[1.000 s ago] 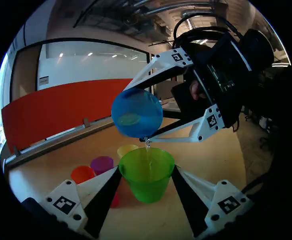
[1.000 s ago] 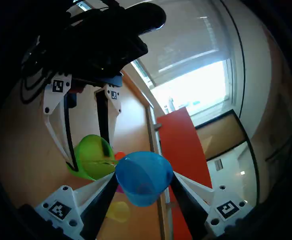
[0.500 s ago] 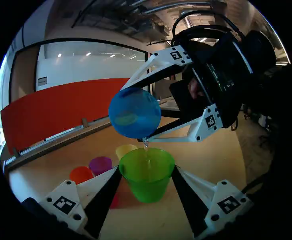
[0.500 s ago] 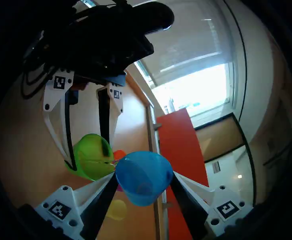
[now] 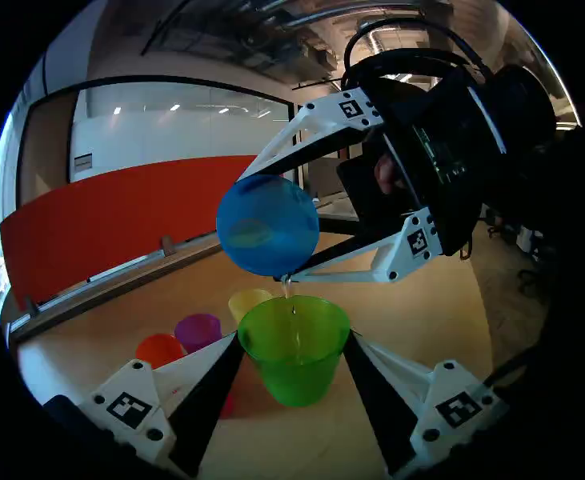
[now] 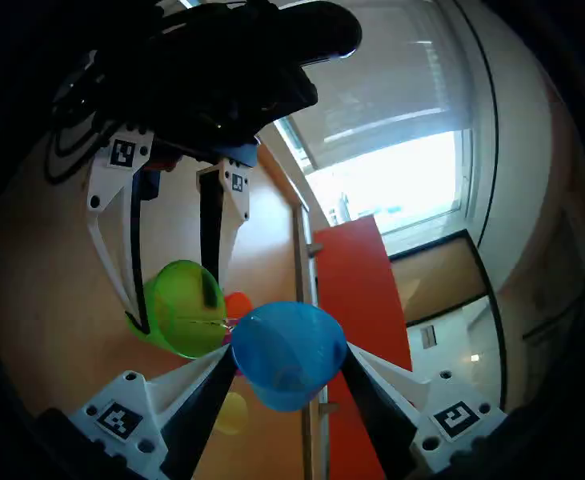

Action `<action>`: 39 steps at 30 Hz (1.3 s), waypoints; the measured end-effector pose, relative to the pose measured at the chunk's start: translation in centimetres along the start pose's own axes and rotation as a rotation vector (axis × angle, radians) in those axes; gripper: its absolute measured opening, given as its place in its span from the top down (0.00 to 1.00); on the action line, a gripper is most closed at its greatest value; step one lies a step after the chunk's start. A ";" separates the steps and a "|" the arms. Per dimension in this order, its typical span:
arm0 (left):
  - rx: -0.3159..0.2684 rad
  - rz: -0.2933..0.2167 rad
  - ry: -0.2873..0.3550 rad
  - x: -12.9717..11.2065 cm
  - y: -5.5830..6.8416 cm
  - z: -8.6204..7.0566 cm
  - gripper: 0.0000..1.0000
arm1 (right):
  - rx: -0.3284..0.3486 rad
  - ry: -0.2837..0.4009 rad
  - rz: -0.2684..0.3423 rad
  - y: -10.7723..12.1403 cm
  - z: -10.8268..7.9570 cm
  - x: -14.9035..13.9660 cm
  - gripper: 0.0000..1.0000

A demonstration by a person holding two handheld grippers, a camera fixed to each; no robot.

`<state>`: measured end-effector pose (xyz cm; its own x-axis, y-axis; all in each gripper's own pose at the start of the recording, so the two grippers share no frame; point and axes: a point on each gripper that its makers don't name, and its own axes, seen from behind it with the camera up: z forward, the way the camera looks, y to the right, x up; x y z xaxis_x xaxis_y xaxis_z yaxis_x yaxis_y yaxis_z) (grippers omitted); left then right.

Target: Pour water

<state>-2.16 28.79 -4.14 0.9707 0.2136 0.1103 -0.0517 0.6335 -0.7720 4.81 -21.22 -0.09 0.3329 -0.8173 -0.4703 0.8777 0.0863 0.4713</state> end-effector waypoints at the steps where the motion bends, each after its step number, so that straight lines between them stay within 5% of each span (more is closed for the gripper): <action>1: -0.001 0.001 0.000 0.0 0.0 0.0 0.12 | -0.001 -0.001 -0.003 0.0 0.0 0.0 0.09; 39: -0.003 0.007 0.000 0.0 0.2 0.2 0.13 | -0.007 -0.008 -0.103 0.1 -0.1 -0.2 0.09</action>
<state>-2.23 29.09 -4.22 0.9702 0.2183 0.1052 -0.0578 0.6299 -0.7745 4.83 -21.03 -0.03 0.2381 -0.8265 -0.5101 0.9096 0.0056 0.4155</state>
